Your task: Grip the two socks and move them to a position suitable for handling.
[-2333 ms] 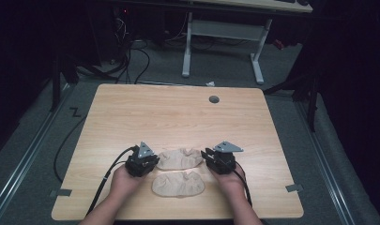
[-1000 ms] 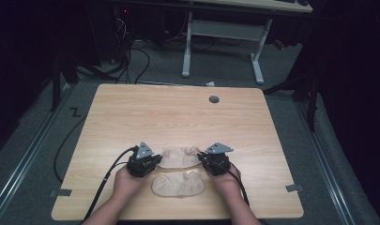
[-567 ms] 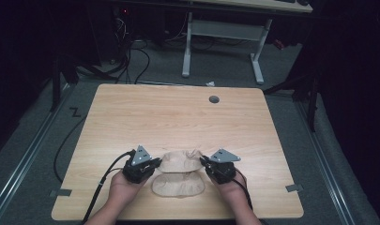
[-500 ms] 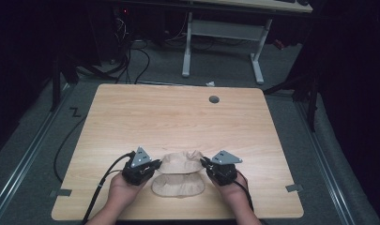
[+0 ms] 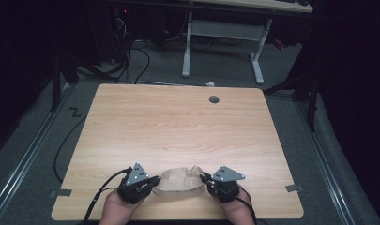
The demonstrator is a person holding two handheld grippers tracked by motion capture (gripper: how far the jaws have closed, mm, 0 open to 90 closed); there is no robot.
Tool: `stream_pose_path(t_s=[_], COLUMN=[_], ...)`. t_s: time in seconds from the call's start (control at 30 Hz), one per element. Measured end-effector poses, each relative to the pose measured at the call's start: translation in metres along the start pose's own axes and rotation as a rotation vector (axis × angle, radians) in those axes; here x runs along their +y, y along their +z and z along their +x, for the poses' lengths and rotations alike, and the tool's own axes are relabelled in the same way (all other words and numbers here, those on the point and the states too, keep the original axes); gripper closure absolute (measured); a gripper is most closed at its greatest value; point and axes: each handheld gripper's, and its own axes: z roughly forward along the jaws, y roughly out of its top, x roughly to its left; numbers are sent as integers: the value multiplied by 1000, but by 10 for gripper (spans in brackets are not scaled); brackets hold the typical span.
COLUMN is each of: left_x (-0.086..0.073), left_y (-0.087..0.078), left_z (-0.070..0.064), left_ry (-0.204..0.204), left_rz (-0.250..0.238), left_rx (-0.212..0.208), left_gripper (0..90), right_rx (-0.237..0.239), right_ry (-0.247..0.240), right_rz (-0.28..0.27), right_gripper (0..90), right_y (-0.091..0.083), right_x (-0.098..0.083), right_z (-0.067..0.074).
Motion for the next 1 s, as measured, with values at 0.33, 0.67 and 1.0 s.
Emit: stream_pose_path(t_s=[0.33, 0.67, 1.0], left_x=[-6, -12, -13], left_y=[3, 13, 18], left_z=[3, 5, 4], left_ry=[-13, 6, 26], left_rz=[43, 100, 122], left_rx=[-2, 5, 23], left_gripper=[862, 851, 783], right_rx=[16, 17, 28], right_ry=[-19, -39, -36], right_rz=[36, 86, 136], right_gripper=[827, 820, 790], right_y=[7, 10, 13], right_x=[-2, -9, -14], right_z=[10, 13, 14])
